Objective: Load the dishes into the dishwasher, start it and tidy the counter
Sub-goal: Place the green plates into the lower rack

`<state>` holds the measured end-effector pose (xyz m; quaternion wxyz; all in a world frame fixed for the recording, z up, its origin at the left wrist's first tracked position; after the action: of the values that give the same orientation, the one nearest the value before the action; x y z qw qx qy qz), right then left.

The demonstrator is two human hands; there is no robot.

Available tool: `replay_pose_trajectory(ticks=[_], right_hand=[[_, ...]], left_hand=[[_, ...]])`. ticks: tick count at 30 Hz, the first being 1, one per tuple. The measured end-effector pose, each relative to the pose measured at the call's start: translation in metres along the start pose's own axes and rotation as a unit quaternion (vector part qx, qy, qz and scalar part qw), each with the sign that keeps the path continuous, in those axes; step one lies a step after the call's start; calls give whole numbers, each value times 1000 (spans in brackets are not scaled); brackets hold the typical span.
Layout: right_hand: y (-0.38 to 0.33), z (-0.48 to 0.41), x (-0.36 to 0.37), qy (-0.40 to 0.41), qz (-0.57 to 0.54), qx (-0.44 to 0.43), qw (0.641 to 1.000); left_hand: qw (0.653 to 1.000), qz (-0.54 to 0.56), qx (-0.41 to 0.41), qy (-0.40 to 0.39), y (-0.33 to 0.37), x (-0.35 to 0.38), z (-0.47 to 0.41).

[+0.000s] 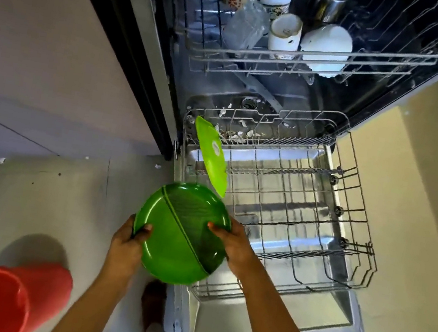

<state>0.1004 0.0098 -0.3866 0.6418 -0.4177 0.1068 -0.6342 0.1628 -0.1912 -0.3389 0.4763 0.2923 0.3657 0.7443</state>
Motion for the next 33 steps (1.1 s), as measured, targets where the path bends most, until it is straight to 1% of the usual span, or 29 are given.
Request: replay_pose_trajectory(ticks=[2, 4, 5, 7, 9, 10, 13, 15, 17, 19, 22, 24, 27, 29, 32, 33], right_hand=[[-2, 19, -23, 28, 35, 6, 999], [-10, 37, -50, 90, 124, 0, 988], [-15, 48, -65, 130, 182, -11, 975], [-30, 73, -90, 209, 293, -50, 932], [-40, 98, -101, 253, 373, -75, 889], [-42, 106, -101, 259, 398, -81, 877], [-37, 120, -91, 251, 453, -80, 852], [-29, 121, -81, 245, 471, -79, 844], [-22, 118, -68, 234, 482, -80, 840], [-15, 110, -55, 223, 509, -72, 828], [-3, 96, -38, 207, 540, -45, 814], [6, 89, -28, 201, 556, -40, 805], [22, 78, -17, 189, 628, -27, 755], [30, 72, -8, 179, 656, -41, 732], [35, 64, 8, 174, 690, -91, 696], [40, 62, 11, 162, 696, -82, 695]], left_hand=[[999, -46, -2, -27, -19, 16, 9], [997, -74, -16, -26, -48, 25, 17], [997, -62, -33, -12, -65, 28, 21], [996, -60, -65, -6, -91, 38, 30], [994, -59, -94, -18, -109, 54, 39], [993, -45, -110, -18, -119, 59, 41], [991, -34, -132, 6, -146, 68, 41], [990, -49, -132, 11, -156, 68, 41], [992, -54, -112, 12, -165, 59, 37], [993, -67, -100, 12, -171, 49, 32], [992, -83, -94, -25, -169, 47, 33], [990, -81, -109, -44, -170, 46, 33], [986, -61, -150, -49, -176, 38, 31], [983, -52, -170, -50, -176, 35, 31], [981, -33, -176, -72, -171, 35, 33], [980, -31, -177, -82, -169, 34, 33]])
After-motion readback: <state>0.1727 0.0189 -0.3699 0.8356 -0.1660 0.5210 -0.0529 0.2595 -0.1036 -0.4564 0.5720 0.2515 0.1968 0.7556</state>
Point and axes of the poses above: each hand's wrist, its own z-axis away from the middle knuckle, its own x-axis out of the palm, y = z × x, the point moved 7 cm from there along -z, towards the middle knuckle, and after that the axes turned 10 degrees about -y, right-handed, at the moved point
